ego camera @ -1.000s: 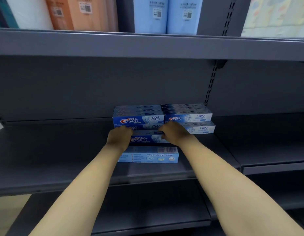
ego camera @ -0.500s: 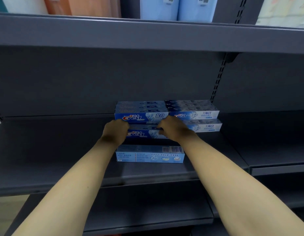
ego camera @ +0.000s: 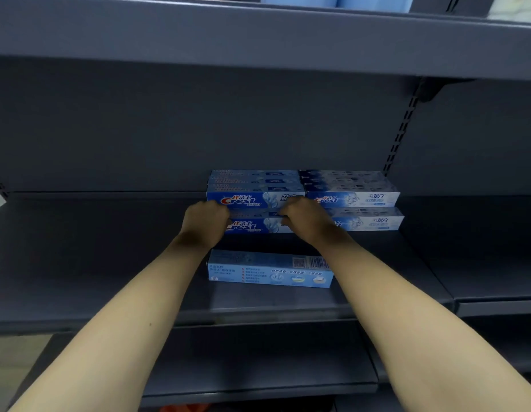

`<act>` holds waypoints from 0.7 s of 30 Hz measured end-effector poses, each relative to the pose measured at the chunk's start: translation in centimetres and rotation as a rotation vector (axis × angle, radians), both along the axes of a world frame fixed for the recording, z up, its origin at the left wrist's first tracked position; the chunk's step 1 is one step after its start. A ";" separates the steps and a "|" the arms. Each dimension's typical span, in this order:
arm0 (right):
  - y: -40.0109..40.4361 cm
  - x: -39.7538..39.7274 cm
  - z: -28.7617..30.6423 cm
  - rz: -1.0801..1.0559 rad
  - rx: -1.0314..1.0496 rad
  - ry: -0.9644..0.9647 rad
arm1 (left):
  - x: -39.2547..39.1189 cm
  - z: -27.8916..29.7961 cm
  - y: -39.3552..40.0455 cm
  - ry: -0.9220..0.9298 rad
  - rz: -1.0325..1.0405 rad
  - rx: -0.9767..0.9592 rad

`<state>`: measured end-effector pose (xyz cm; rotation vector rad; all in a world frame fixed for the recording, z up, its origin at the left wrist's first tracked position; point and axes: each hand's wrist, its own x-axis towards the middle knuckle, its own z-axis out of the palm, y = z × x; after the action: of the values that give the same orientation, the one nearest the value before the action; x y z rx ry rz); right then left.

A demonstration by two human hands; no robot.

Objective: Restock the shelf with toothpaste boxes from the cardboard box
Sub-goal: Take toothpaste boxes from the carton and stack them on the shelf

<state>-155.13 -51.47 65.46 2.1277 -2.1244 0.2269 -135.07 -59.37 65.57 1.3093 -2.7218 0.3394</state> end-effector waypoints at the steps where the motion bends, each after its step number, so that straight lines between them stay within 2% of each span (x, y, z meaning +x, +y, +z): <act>1: 0.0 0.0 -0.2 0.002 -0.012 0.014 | -0.1 0.0 0.1 -0.006 0.009 -0.002; 6: -0.2 0.6 0.1 -0.078 -0.005 0.026 | -0.6 0.4 0.8 -0.048 0.052 0.003; 9: 0.6 1.4 0.5 -0.140 -0.003 0.032 | -1.0 0.5 1.7 0.015 0.075 0.058; 13: 2.6 1.9 0.2 -0.120 -0.004 -0.067 | -0.9 -0.2 3.5 0.134 0.044 0.124; 16: 4.0 2.4 0.2 -0.099 -0.010 -0.059 | -0.3 0.3 5.2 0.185 0.049 0.139; 21: 6.2 3.3 0.8 -0.056 0.028 -0.064 | 0.8 1.0 7.8 0.139 0.002 0.201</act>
<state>-151.81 -45.30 66.22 2.1005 -2.2316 0.2640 -134.29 -51.59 66.56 1.3265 -2.6932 -0.0268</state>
